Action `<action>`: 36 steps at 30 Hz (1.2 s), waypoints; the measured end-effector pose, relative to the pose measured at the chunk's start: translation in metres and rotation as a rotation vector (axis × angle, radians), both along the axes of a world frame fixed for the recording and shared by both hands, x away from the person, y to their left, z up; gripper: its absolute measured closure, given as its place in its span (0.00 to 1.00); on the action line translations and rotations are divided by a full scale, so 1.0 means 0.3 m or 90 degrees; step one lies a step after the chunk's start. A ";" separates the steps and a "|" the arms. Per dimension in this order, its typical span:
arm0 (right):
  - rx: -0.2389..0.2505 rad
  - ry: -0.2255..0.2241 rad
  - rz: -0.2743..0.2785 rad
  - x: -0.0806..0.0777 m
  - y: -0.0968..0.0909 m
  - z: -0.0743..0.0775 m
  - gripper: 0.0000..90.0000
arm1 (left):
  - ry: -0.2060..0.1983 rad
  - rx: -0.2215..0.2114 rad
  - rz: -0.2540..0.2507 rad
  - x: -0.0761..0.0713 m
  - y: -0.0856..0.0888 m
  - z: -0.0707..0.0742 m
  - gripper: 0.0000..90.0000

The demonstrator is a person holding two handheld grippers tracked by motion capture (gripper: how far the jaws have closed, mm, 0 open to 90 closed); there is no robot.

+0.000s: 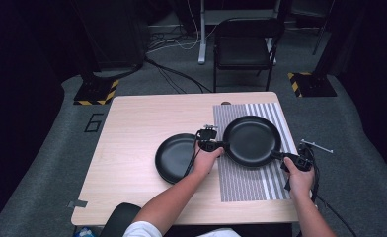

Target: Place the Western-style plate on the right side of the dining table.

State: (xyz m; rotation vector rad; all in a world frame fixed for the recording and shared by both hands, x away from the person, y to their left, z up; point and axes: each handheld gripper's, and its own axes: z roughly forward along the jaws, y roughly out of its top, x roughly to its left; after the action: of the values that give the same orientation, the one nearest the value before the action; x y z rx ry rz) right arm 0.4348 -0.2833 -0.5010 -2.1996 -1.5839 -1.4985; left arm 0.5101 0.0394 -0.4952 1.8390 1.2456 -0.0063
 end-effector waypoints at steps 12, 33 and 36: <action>0.003 0.008 -0.003 0.004 -0.024 -0.006 0.88 | 0.014 0.007 0.006 0.005 -0.030 -0.001 0.76; 0.006 0.020 -0.003 0.019 -0.033 -0.034 0.87 | 0.019 0.019 0.018 0.014 -0.046 -0.018 0.76; 0.014 0.027 -0.006 0.021 -0.035 -0.045 0.87 | 0.011 0.035 0.017 0.011 -0.055 -0.018 0.75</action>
State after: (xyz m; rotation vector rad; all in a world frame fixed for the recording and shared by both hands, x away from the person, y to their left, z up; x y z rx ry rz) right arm 0.4411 -0.2939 -0.5144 -2.2140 -1.5391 -1.4539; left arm 0.5135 0.0229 -0.5005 1.8733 1.2935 0.0273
